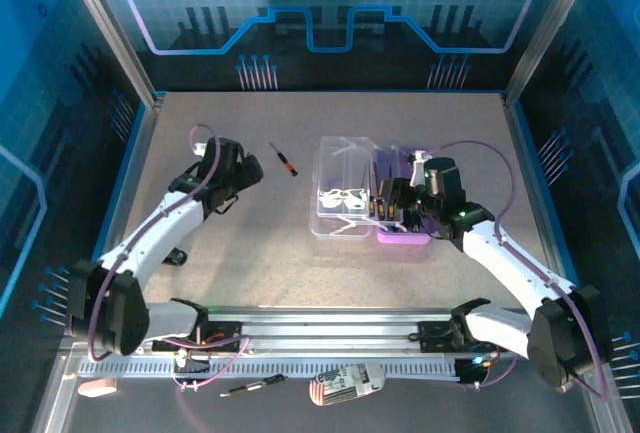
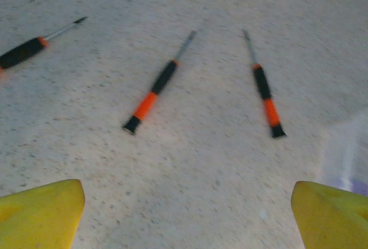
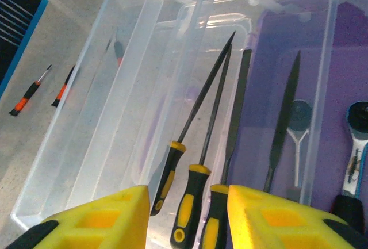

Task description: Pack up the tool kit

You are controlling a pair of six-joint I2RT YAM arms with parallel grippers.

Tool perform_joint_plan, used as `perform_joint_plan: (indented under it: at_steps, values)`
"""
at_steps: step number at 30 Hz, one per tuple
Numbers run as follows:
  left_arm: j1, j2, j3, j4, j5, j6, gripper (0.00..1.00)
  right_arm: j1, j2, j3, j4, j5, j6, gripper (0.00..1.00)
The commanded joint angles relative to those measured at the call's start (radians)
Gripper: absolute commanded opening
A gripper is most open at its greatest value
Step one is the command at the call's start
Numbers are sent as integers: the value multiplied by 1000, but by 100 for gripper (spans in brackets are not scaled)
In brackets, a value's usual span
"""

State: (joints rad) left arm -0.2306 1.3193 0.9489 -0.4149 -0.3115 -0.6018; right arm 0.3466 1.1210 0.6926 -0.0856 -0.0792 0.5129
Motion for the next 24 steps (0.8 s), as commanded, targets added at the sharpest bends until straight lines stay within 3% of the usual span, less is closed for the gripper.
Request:
perform_joint_plan:
  at_steps: [1, 9, 15, 21, 24]
  values:
    - [62, 118, 84, -26, 30, 21, 90, 7, -22, -25, 77, 42, 27, 40]
    - [315, 337, 299, -138, 100, -43, 86, 8, -52, -54, 95, 50, 57, 39]
    - [443, 504, 431, -177, 138, 38, 90, 8, -62, -56, 93, 29, 67, 42]
    - [505, 636, 453, -140, 307, 84, 90, 7, -58, -59, 101, 19, 72, 44]
    - [511, 660, 446, -129, 324, 86, 91, 8, -55, -58, 105, 13, 70, 45]
